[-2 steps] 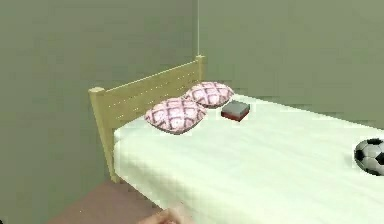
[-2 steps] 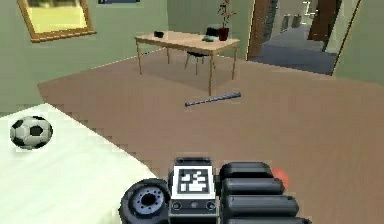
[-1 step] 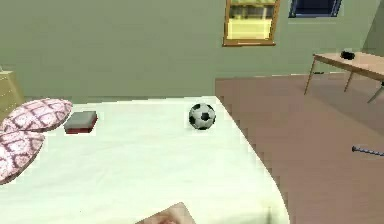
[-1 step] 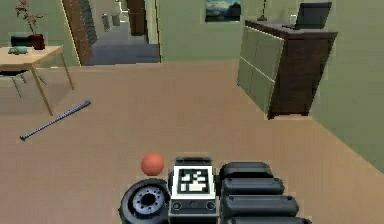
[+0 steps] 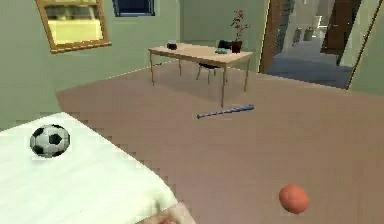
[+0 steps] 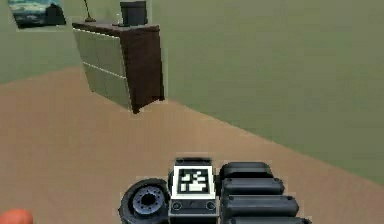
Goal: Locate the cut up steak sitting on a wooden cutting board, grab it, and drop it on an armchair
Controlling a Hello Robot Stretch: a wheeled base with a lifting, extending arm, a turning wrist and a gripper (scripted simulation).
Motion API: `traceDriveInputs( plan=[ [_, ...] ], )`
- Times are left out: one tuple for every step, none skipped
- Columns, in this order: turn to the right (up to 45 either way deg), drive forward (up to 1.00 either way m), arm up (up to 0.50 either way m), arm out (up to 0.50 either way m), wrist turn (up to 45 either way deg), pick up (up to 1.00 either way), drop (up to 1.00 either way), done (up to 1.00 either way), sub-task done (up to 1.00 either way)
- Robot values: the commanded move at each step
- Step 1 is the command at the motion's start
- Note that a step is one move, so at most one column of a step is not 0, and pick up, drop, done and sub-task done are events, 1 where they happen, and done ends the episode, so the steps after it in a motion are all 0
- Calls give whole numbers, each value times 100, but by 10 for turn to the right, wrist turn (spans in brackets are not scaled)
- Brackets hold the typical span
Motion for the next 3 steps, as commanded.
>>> traceDriveInputs(
  plan=[
    [-450, 0, 0, 0, 0, 0, 0, 0, 0],
    [-450, 0, 0, 0, 0, 0, 0, 0, 0],
    [-450, 0, 0, 0, 0, 0, 0, 0, 0]
  ],
)
